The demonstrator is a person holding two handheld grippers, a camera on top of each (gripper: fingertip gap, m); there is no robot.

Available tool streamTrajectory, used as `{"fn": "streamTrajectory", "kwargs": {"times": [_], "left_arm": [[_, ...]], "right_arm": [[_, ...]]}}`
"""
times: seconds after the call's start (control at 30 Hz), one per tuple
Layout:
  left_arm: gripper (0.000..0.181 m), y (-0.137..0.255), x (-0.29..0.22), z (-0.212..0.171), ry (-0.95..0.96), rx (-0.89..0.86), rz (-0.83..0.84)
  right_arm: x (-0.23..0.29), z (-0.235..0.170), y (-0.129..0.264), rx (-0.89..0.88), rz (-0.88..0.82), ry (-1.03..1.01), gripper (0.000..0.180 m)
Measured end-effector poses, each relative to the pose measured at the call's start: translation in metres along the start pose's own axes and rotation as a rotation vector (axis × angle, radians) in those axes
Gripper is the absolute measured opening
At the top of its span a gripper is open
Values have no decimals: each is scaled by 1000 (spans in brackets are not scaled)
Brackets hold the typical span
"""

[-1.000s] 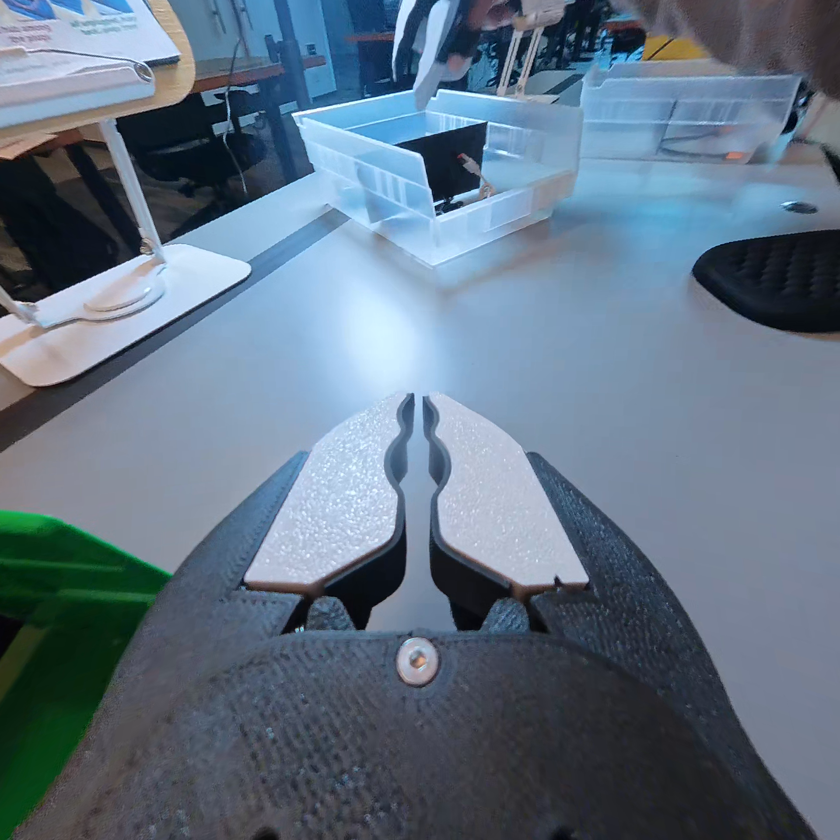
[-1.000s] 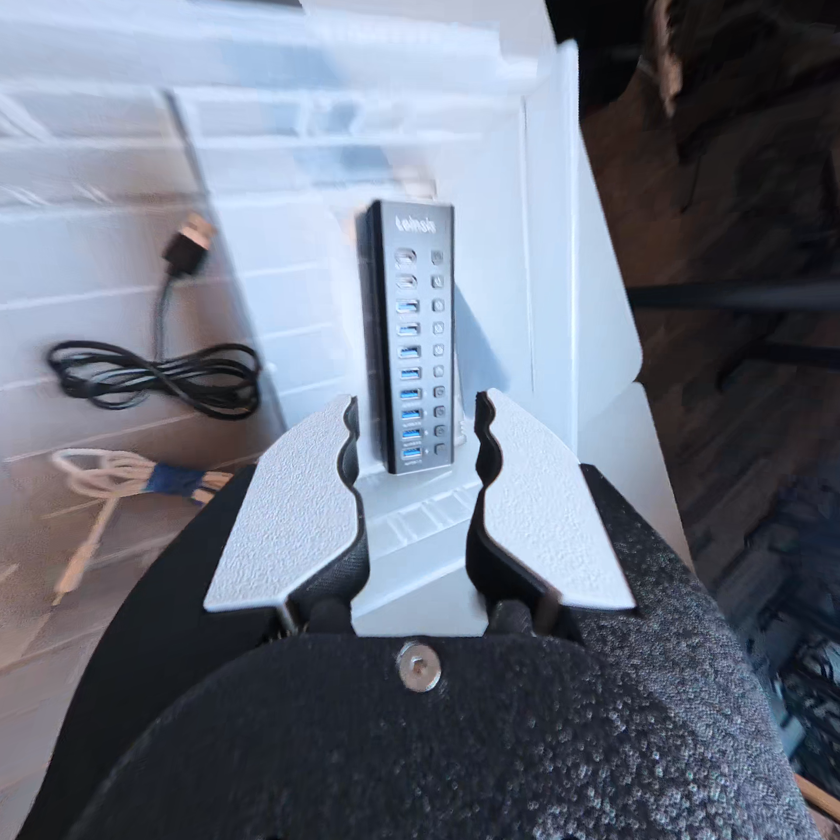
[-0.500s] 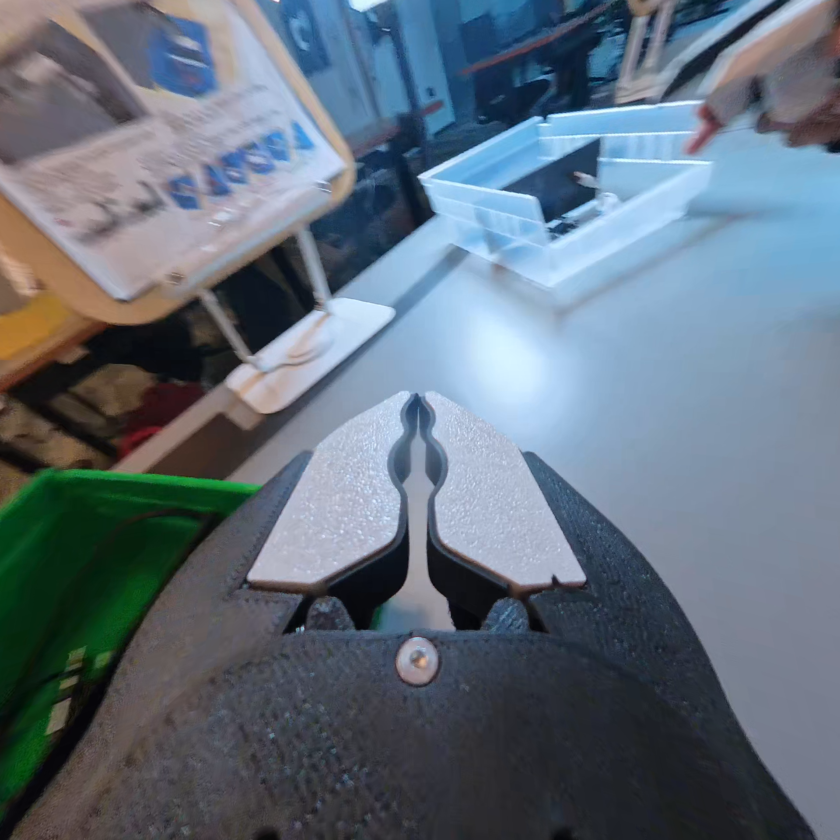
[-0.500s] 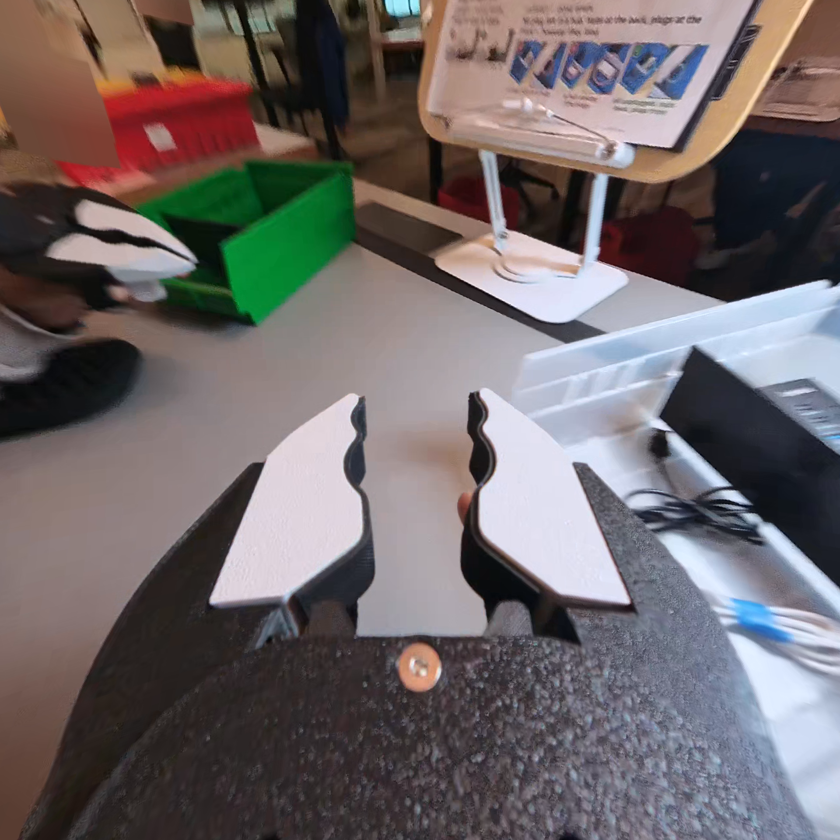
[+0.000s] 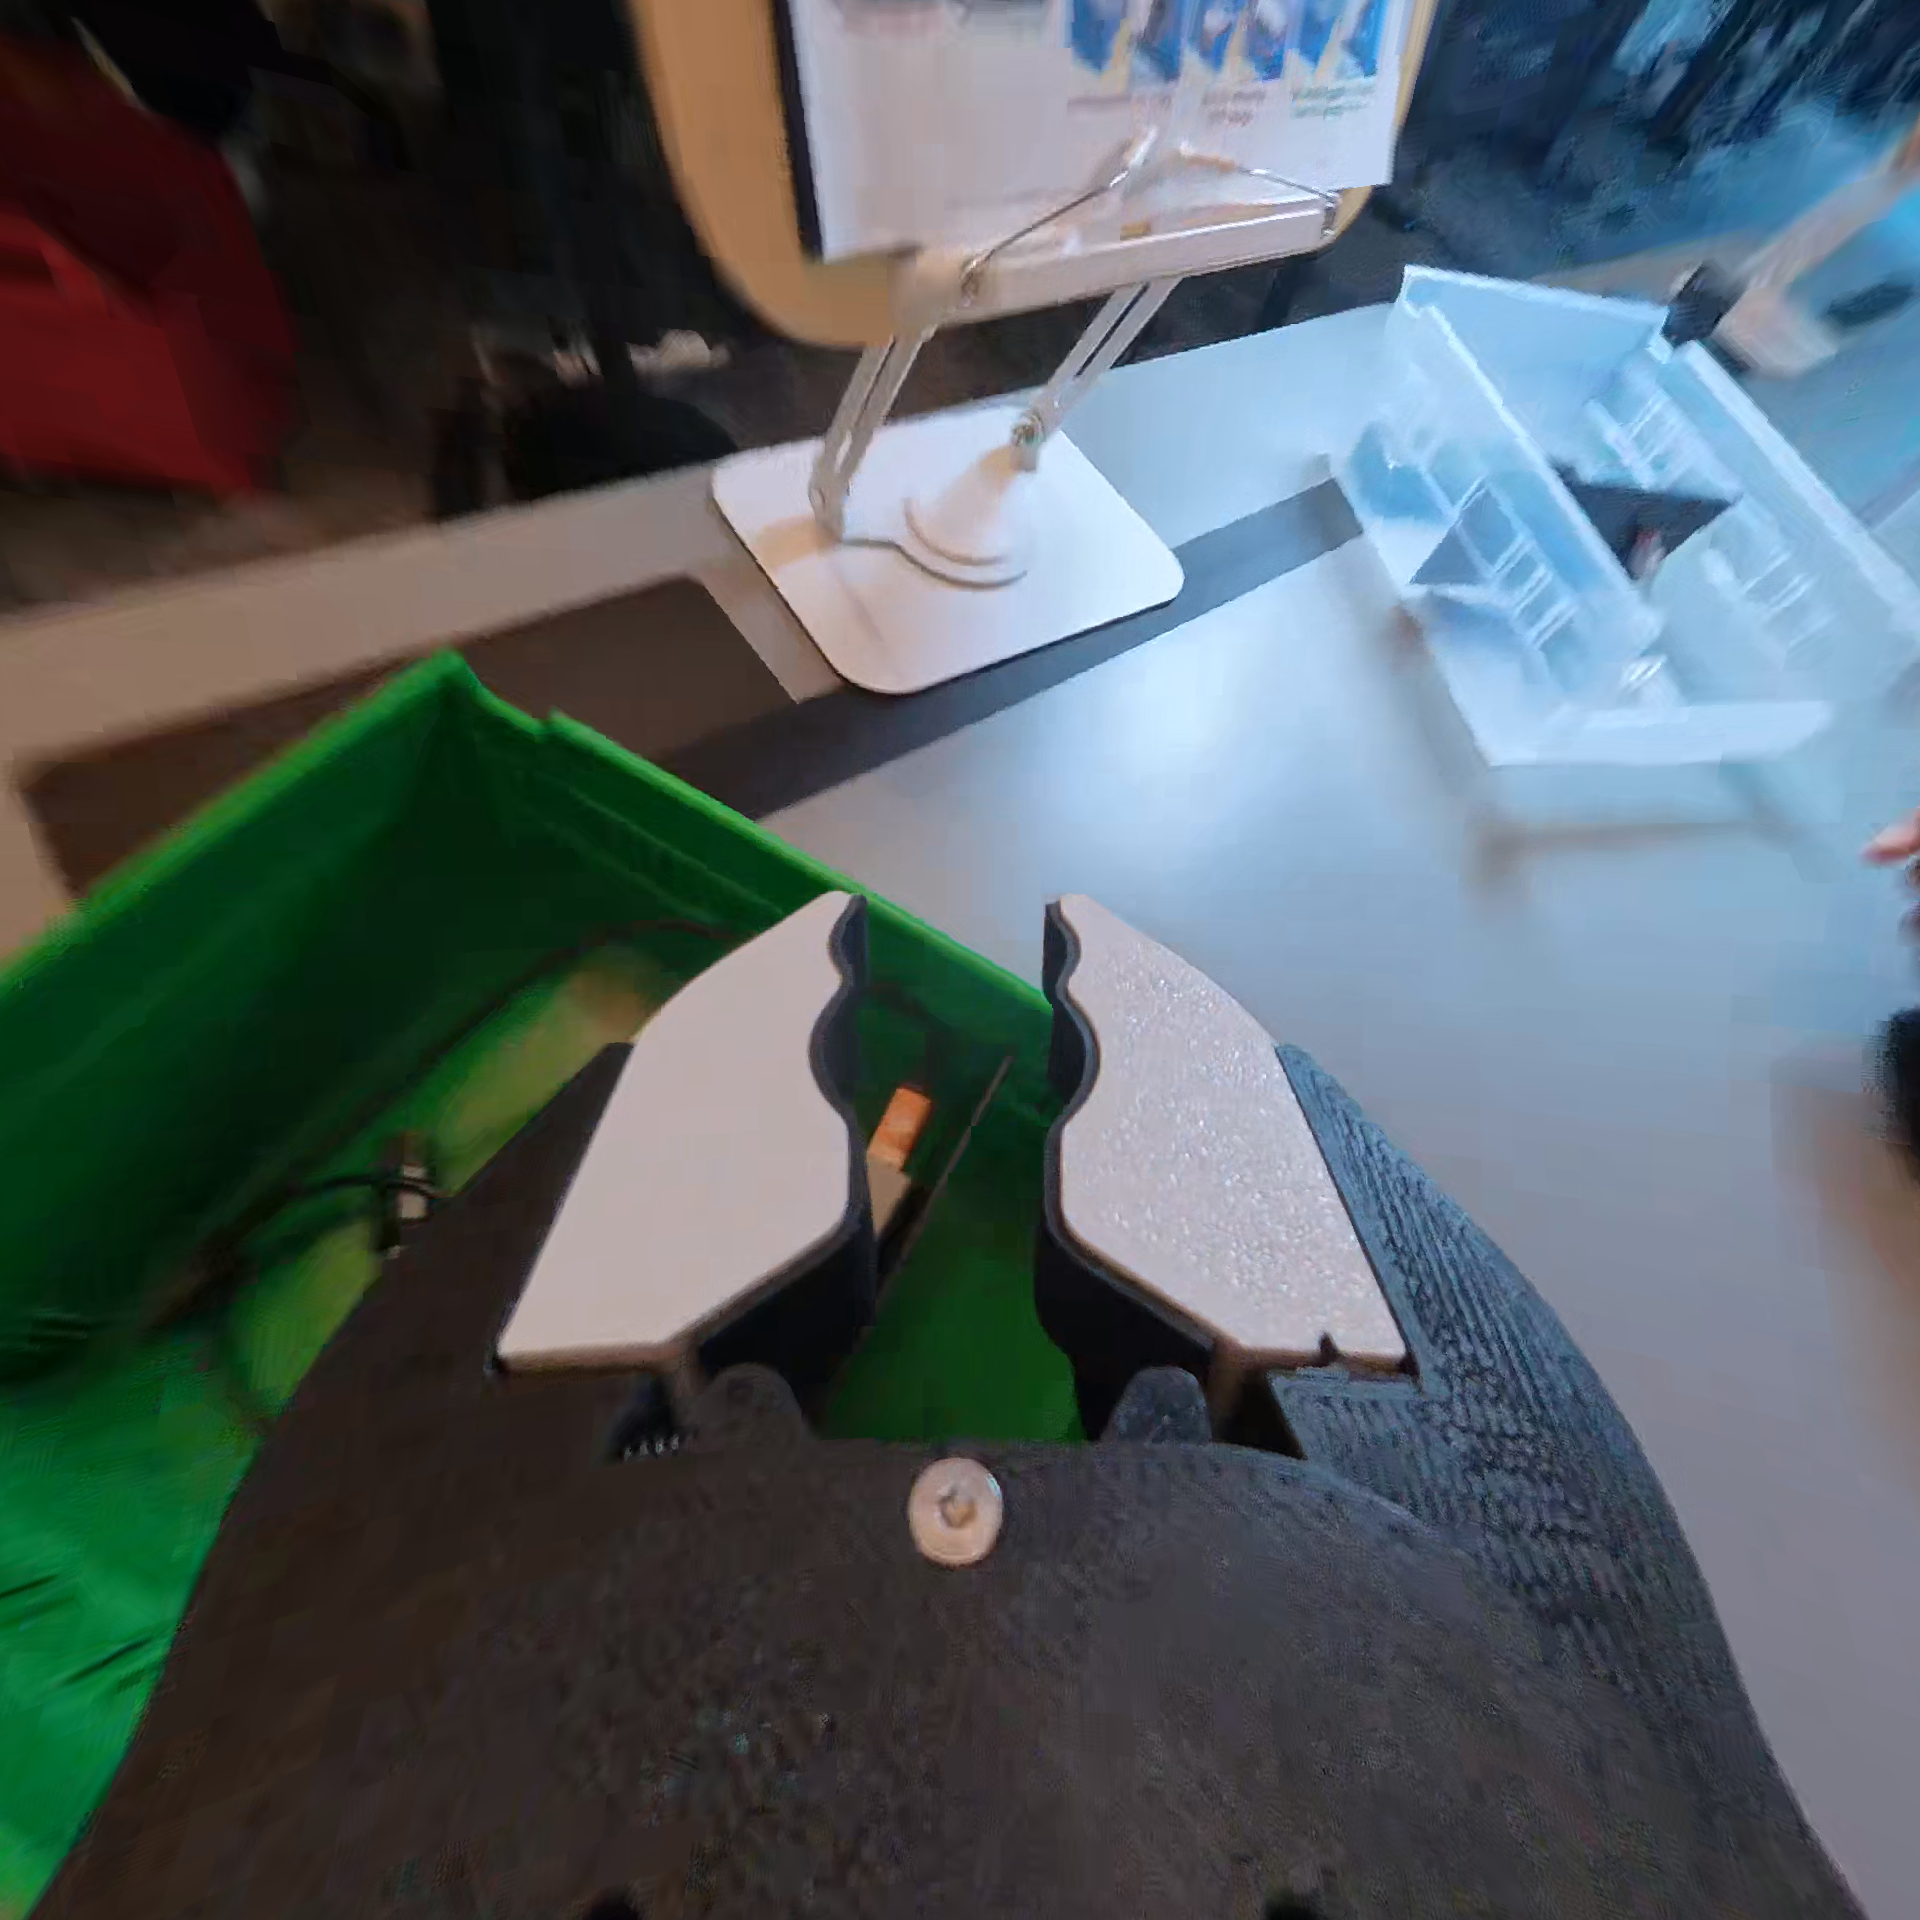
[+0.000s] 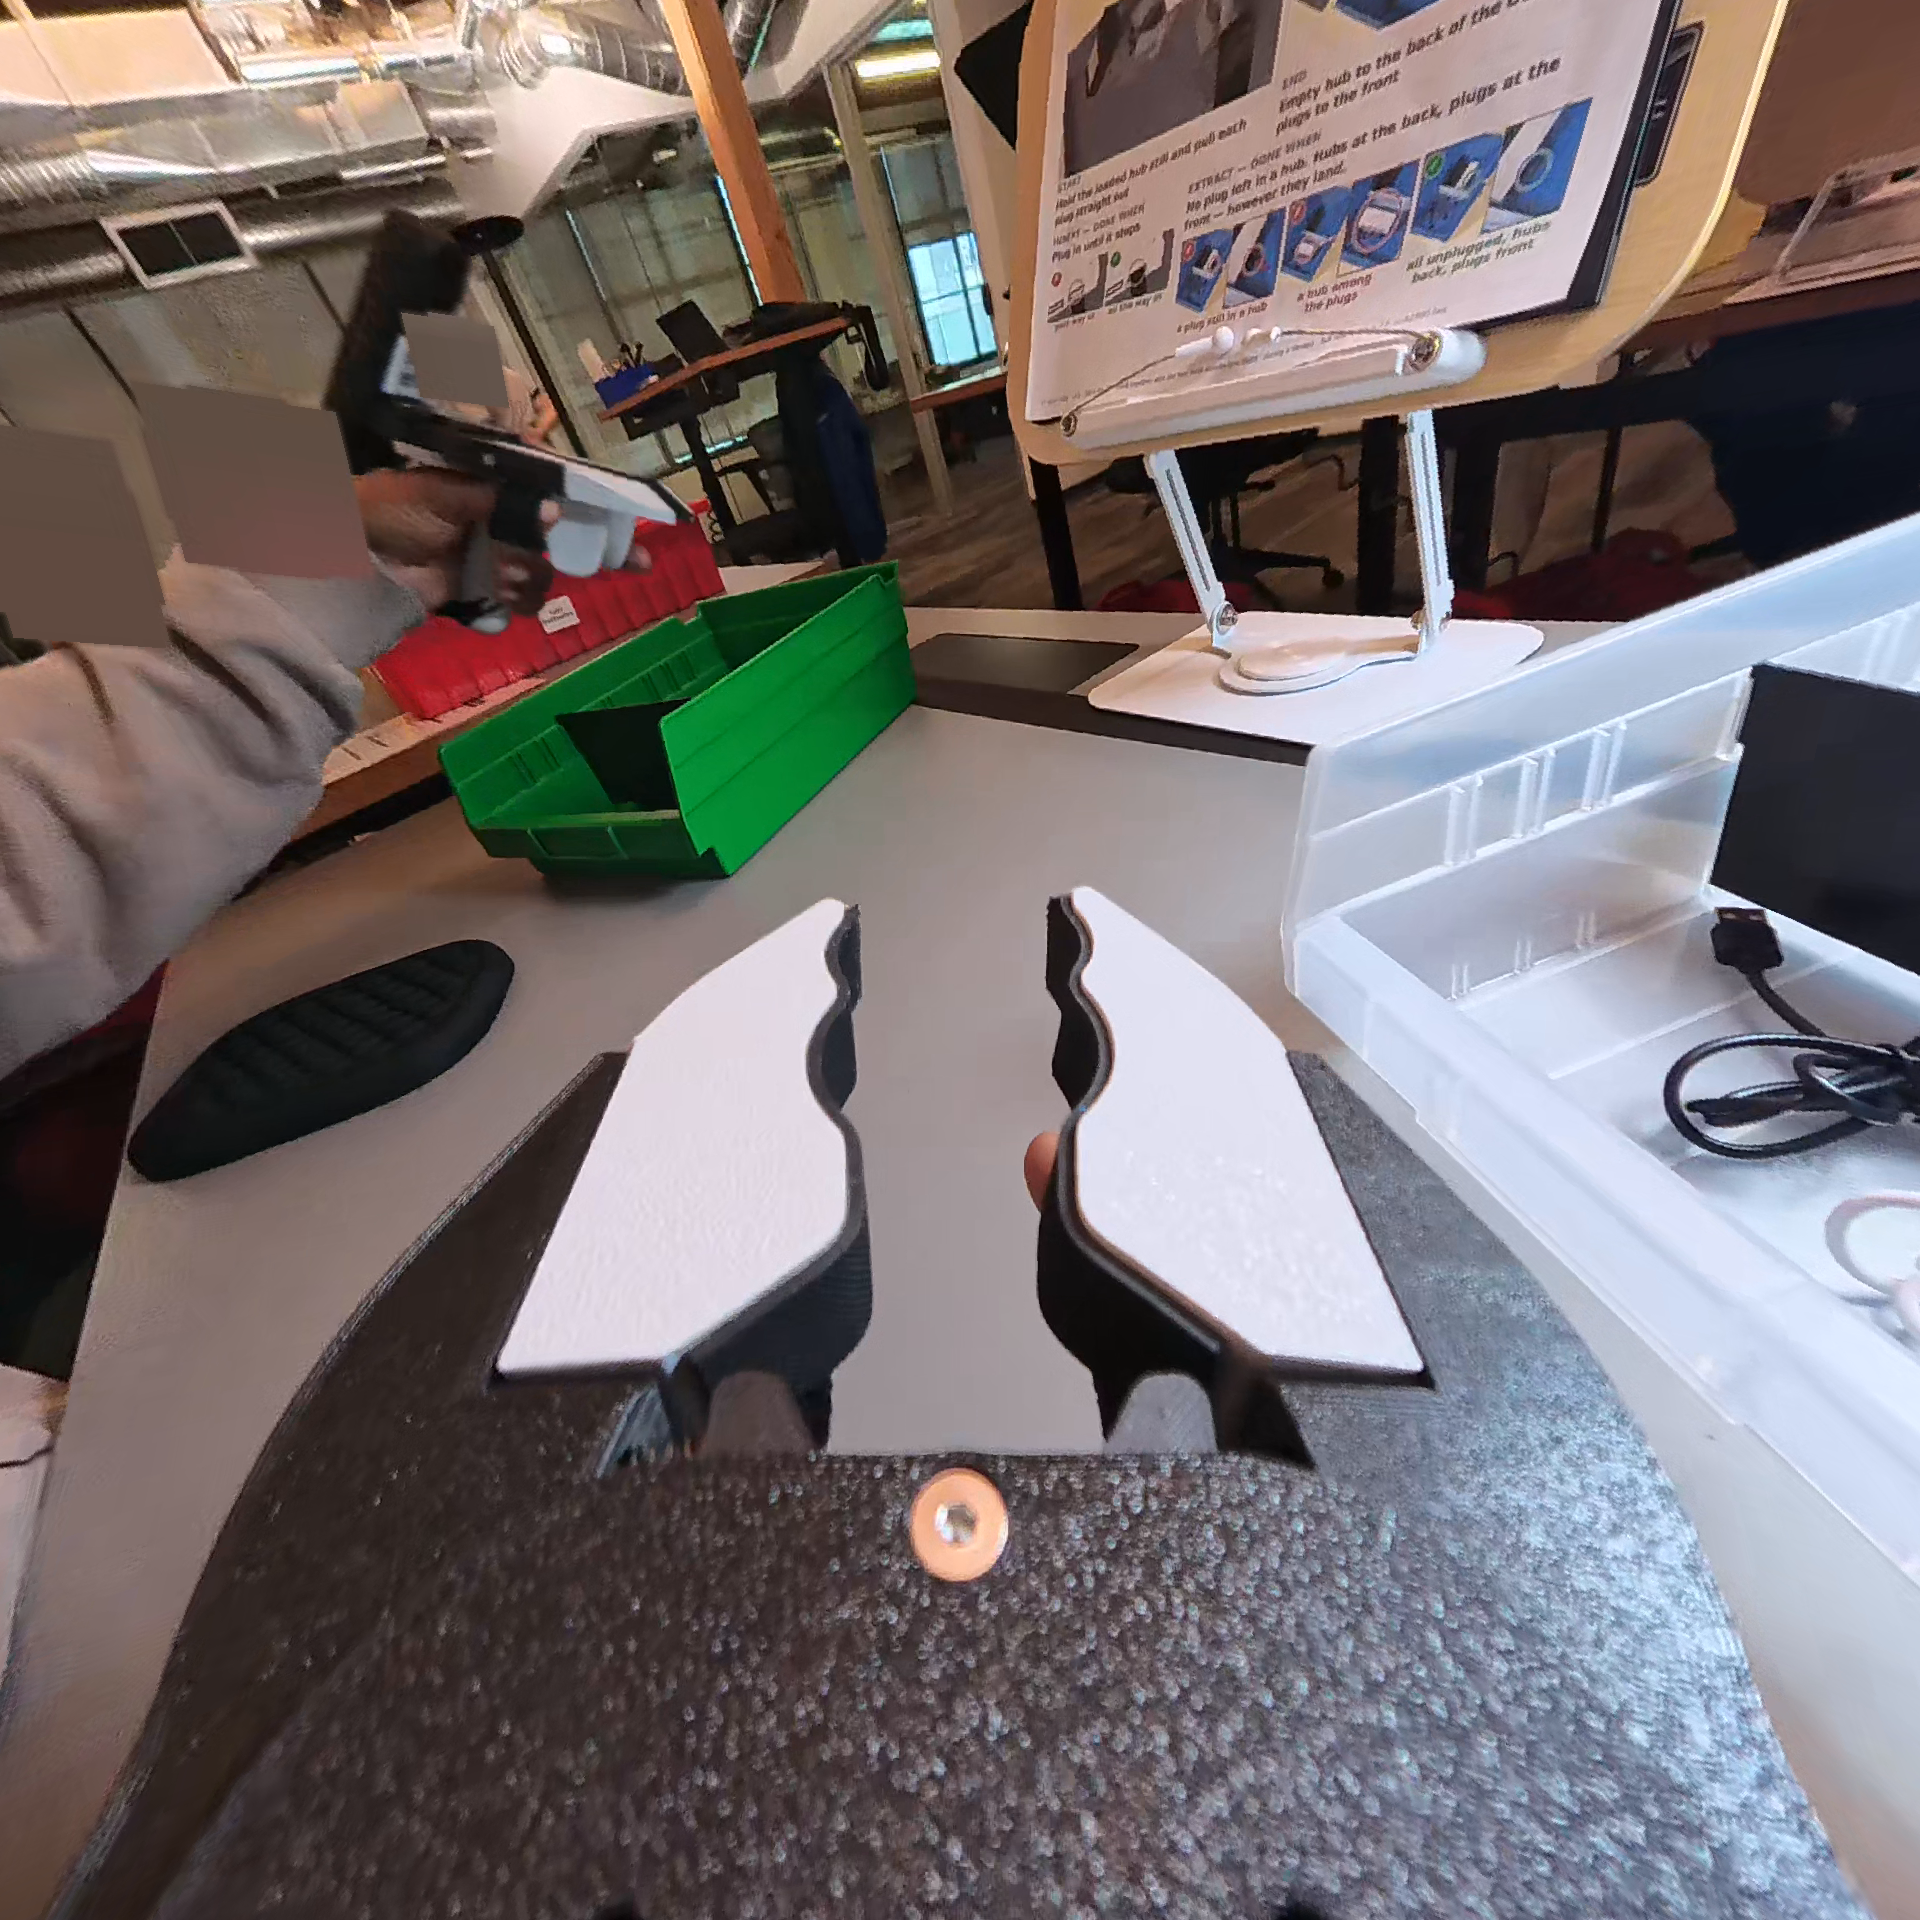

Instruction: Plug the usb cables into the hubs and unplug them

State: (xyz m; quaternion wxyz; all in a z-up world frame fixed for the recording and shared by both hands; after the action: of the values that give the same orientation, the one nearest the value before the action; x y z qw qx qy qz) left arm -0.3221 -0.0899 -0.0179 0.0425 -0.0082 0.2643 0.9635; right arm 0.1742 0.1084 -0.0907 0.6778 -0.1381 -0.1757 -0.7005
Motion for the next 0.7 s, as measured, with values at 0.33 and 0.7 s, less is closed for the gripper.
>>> {"fn": "streamTrajectory", "kwargs": {"times": [0.33, 0.7], "left_arm": [[35, -77, 57, -52, 520, 186, -111], [5, -54, 38, -20, 311, 87, -236]], "right_arm": [[3, -18, 0, 60, 41, 9, 30], [11, -34, -8, 145, -2, 116, 26]]}}
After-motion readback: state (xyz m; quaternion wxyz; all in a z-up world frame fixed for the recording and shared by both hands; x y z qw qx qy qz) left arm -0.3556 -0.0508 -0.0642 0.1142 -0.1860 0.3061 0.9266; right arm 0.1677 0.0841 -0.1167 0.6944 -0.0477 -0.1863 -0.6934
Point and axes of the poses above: each gripper's, where its closed fingertips meet, y back along the fingers, z out of its top, x = y × z across the jaws, the point moved 8 cm from there along y, back along the fingers, and after that the axes turned 10 degrees about -y, right-handed, at the moved point
